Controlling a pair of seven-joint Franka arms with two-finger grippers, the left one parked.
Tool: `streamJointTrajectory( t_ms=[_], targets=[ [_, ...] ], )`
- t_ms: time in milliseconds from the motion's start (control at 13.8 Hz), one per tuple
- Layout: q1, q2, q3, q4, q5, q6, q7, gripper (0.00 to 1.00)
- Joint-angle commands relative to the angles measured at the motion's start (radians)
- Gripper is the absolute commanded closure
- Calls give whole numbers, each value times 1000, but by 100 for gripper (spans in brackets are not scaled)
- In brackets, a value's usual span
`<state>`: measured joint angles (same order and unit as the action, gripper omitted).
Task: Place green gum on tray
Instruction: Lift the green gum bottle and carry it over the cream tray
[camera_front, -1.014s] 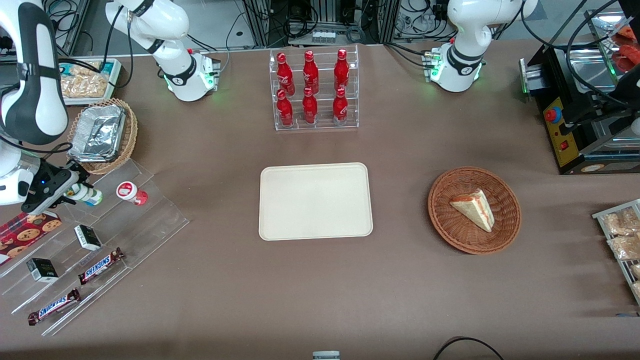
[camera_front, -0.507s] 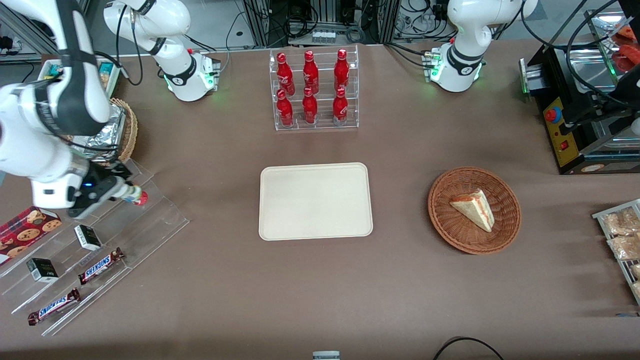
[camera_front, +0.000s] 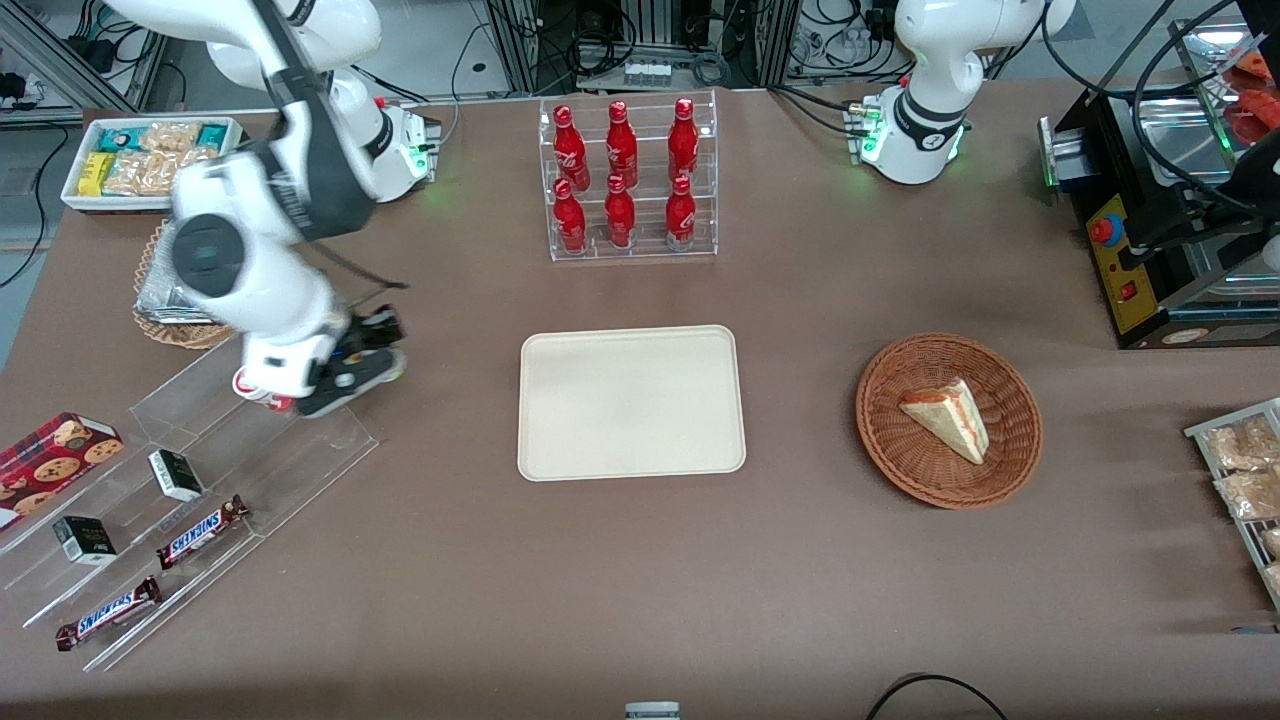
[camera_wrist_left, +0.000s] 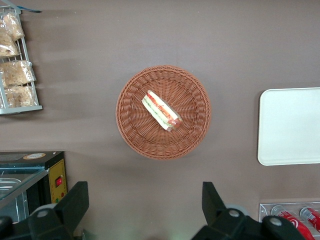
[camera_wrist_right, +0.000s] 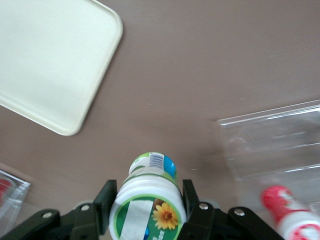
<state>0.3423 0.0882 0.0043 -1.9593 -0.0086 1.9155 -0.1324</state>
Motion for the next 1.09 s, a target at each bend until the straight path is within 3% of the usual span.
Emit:
streamJointTrajectory(
  t_ms=[0, 362, 1014],
  targets=[
    [85, 65, -9, 60, 4, -9, 190, 100],
    [240, 221, -10, 215, 79, 5, 489, 100],
    [379, 468, -10, 358, 78, 269, 806, 100]
  ],
)
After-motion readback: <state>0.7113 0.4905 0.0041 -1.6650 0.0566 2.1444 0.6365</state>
